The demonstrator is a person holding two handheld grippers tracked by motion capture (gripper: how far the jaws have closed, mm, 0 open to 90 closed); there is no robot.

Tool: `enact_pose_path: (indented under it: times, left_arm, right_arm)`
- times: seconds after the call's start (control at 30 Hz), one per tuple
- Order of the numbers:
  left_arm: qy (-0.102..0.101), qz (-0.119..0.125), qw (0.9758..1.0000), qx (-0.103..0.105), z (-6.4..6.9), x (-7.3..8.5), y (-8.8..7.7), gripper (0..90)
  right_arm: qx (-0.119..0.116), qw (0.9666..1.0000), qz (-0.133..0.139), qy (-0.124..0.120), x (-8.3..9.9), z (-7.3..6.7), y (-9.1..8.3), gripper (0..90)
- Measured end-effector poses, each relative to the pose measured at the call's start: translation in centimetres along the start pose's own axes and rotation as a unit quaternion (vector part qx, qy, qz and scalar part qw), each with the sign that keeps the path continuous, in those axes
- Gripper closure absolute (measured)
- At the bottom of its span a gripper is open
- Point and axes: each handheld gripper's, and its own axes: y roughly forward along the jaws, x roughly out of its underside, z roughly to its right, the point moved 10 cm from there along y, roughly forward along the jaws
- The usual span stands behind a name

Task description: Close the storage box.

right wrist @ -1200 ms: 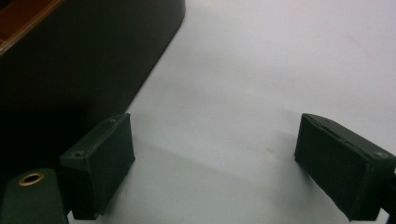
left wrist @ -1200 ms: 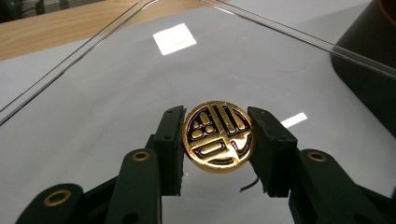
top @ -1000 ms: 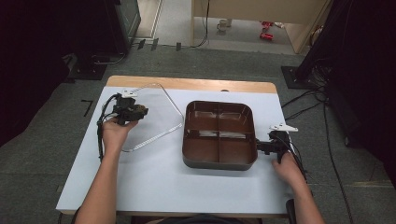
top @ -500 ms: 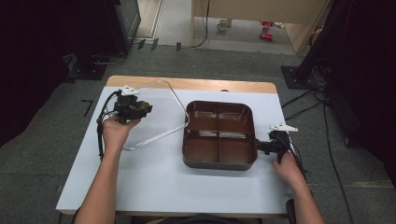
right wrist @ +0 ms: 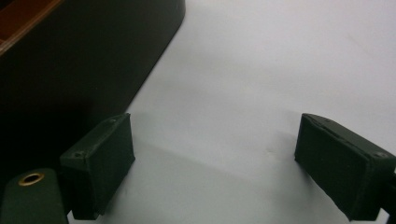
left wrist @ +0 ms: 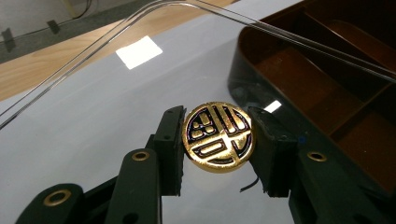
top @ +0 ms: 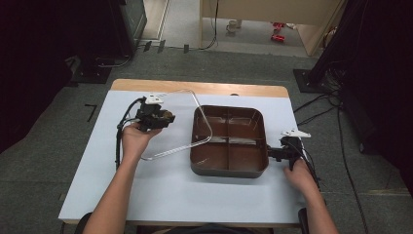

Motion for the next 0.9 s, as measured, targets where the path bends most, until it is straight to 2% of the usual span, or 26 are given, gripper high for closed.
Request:
enact_pose_path:
  times: [0.2, 0.33, 0.43, 0.57, 0.9]
  left_arm:
    - [0.022, -0.002, 0.9996, 0.017, 2.2, -0.5, 1.2, 59.1]
    - [0.025, -0.003, 0.9987, 0.043, 4.0, -1.3, 2.1, 59.2]
    - [0.036, -0.003, 0.9981, 0.051, 5.4, -2.0, 3.0, 59.2]
    - [0.057, -0.003, 0.9962, 0.066, 7.3, -3.2, 4.1, 59.1]
    - [0.080, -0.007, 0.9926, 0.091, 11.0, -4.8, 5.8, 59.1]
  right_arm:
    - [0.000, 1.0000, 0.000, -0.001, 0.0, 0.0, 0.0, 11.2]
    - [0.000, 1.0000, 0.000, 0.000, 0.0, 0.0, 0.0, 11.2]
    - [0.000, 1.0000, 0.000, -0.002, 0.0, 0.0, 0.0, 11.3]
    - [0.000, 1.0000, 0.000, -0.003, 0.0, 0.0, 0.0, 11.3]
    - [0.000, 1.0000, 0.000, -0.001, 0.0, 0.0, 0.0, 11.3]
